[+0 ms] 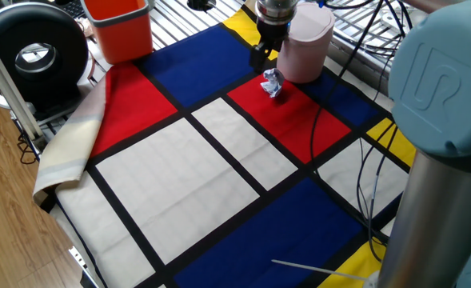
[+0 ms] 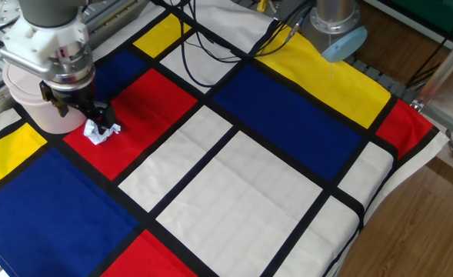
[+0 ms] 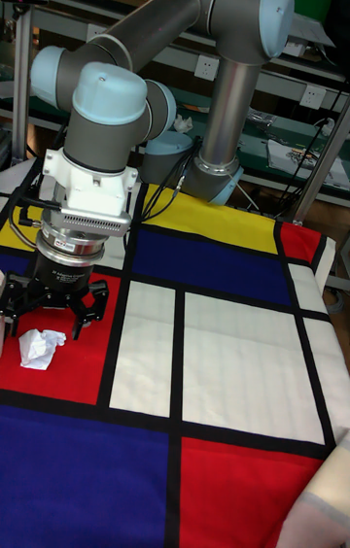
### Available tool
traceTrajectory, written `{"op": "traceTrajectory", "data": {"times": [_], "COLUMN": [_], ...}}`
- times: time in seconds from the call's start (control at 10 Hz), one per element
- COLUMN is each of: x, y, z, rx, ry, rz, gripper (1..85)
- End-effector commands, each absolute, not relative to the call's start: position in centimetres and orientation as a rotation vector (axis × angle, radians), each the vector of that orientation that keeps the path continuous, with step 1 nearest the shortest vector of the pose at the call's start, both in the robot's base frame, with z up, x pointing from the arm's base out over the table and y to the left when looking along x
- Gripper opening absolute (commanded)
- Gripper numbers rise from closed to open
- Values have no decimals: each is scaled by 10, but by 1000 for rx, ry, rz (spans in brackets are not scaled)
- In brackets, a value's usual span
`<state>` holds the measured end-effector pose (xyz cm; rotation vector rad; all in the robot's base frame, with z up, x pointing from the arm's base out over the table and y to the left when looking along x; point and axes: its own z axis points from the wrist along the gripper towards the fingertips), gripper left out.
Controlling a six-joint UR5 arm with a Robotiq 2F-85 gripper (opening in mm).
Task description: Put the garbage in the trash can
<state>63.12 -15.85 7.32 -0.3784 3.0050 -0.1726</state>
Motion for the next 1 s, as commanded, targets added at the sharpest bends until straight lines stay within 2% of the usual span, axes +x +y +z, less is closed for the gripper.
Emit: {"op": "traceTrajectory", "data": {"times": [0.0, 0.3, 0.6, 0.9], "x": [635, 634, 634, 633], "y": [-163, -159, -149, -151], "z": [73, 73, 71, 73], "rx": [-369, -367, -357, -353], "ry": [2999, 3002, 3006, 3009], "rz": [-185, -178, -126, -140], "gripper": [790, 810, 803, 777]}}
